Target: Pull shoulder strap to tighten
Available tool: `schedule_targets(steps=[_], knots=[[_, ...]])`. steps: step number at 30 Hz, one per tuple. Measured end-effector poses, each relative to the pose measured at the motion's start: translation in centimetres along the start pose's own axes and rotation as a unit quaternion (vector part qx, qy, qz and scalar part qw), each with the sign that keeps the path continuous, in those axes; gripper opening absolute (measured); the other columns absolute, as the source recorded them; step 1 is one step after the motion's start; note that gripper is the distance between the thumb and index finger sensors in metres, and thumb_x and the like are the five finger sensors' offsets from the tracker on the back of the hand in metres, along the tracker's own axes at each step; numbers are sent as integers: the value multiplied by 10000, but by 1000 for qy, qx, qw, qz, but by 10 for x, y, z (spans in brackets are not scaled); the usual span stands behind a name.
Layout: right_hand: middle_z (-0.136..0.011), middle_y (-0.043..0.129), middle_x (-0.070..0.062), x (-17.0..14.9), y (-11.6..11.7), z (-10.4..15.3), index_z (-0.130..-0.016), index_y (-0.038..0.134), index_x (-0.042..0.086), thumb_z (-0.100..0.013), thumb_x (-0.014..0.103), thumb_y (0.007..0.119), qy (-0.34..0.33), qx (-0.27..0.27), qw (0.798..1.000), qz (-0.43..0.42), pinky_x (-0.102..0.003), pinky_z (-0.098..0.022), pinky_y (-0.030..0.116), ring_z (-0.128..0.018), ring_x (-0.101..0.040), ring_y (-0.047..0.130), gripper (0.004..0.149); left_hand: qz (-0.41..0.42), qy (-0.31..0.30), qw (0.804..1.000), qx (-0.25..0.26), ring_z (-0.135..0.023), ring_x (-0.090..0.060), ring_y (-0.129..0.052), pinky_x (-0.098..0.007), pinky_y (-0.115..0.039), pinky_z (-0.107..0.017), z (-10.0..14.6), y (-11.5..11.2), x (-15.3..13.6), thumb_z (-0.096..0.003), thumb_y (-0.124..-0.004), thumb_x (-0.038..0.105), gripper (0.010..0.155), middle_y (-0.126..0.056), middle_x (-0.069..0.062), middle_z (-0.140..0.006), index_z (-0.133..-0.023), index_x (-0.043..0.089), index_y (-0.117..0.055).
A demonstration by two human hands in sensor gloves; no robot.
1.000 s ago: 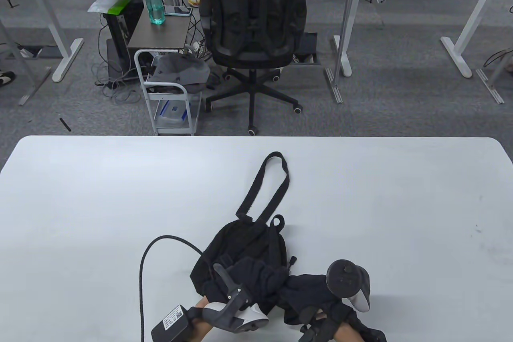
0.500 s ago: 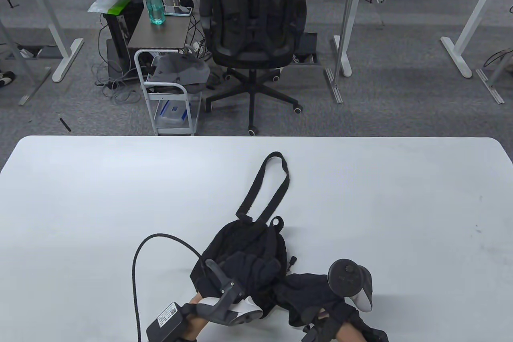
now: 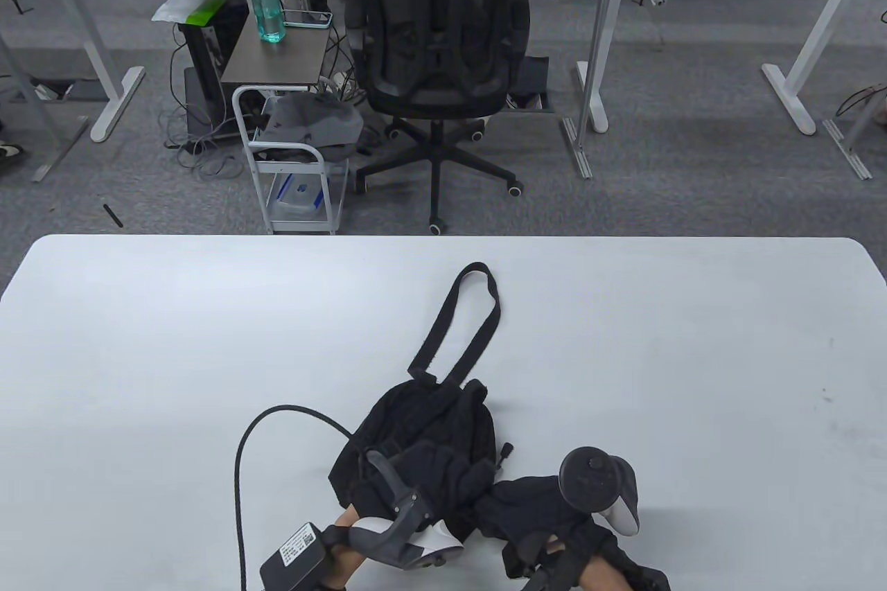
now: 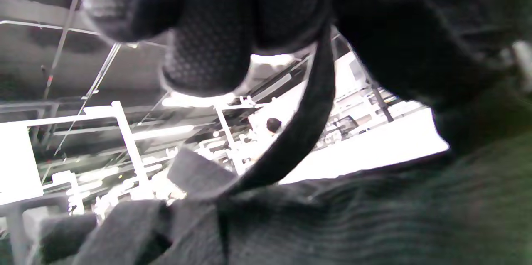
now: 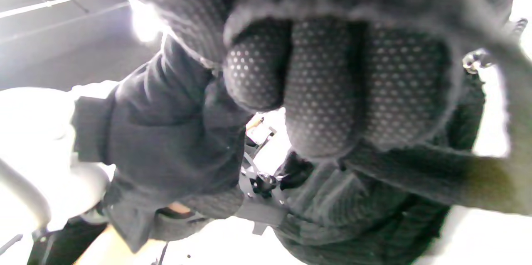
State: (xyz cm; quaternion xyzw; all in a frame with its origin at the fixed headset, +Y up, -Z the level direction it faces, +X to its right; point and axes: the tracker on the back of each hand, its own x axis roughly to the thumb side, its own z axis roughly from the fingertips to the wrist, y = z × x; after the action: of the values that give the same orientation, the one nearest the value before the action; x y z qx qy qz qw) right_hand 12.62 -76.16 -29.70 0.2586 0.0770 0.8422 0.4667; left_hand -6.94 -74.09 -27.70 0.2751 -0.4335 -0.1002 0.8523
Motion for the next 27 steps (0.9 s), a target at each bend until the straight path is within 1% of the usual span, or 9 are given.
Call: schedule_targets(steps=[3,5,7,9,12,14,16,21,27], knots=[[-440,1110,-139,-1,-2,1,-523,1023,37,-438,353,830,2,0,1000,-13,-554,-427,818,-345,-358,1082,380,2,13,1000,0,-477,-118,-1052,-339,-878,-408,3,1,-7,-319,-528,451,639,-966,121,-549,-939,307,-580],[-454,1109,-138,-2,-2,1,-534,1022,51,-439,365,833,4,0,1000,-12,-555,-435,813,-361,-360,1079,378,2,14,1000,3,-472,-120,-1054,-340,-880,-404,3,3,-6,-320,-537,448,636,-968,120,-547,-937,299,-586],[-497,1101,-149,-3,-2,2,-563,1014,58,-436,378,842,5,-11,1000,-10,-566,-453,796,-402,-376,1070,385,-6,18,1000,4,-472,-114,-1057,-335,-884,-403,3,6,-5,-323,-544,444,632,-970,120,-548,-936,294,-589],[-553,1081,-161,-4,-3,2,-614,991,55,-437,421,835,7,-21,1000,-12,-574,-470,779,-447,-388,1055,435,4,16,1000,13,-471,-114,-1058,-334,-886,-401,2,10,-2,-324,-547,446,632,-972,120,-548,-936,292,-592],[-536,1087,-156,-2,-2,1,-600,996,61,-440,429,828,-1,-24,999,-35,-570,-464,786,-433,-383,1059,435,23,7,999,32,-471,-120,-1058,-338,-884,-402,-1,18,8,-324,-552,446,632,-974,113,-547,-935,291,-595],[-500,1096,-144,-1,0,1,-564,1002,64,-441,396,821,-4,-21,999,-40,-562,-452,798,-403,-369,1070,398,18,1,999,39,-465,-127,-1061,-344,-885,-397,-4,20,15,-318,-557,441,632,-978,106,-541,-927,280,-604],[-465,1105,-136,-1,-1,1,-541,1011,57,-437,379,828,-6,-18,999,-31,-553,-439,812,-370,-358,1079,385,8,-10,999,41,-462,-112,-1062,-332,-889,-395,-3,17,15,-320,-546,452,634,-976,121,-540,-930,286,-599],[-439,1108,-134,-1,2,-1,-521,1018,44,-442,358,820,3,1,1000,-24,-552,-429,818,-346,-355,1082,379,2,-11,1000,16,-475,-118,-1053,-339,-879,-406,-2,5,8,-316,-530,451,639,-967,123,-547,-937,311,-580],[-440,1111,-134,-4,-3,0,-522,1024,49,-442,364,830,9,1,1000,-18,-553,-429,817,-347,-355,1083,378,6,29,1000,-4,-476,-115,-1054,-336,-881,-406,4,-1,-14,-320,-533,455,637,-968,124,-549,-938,308,-584]])
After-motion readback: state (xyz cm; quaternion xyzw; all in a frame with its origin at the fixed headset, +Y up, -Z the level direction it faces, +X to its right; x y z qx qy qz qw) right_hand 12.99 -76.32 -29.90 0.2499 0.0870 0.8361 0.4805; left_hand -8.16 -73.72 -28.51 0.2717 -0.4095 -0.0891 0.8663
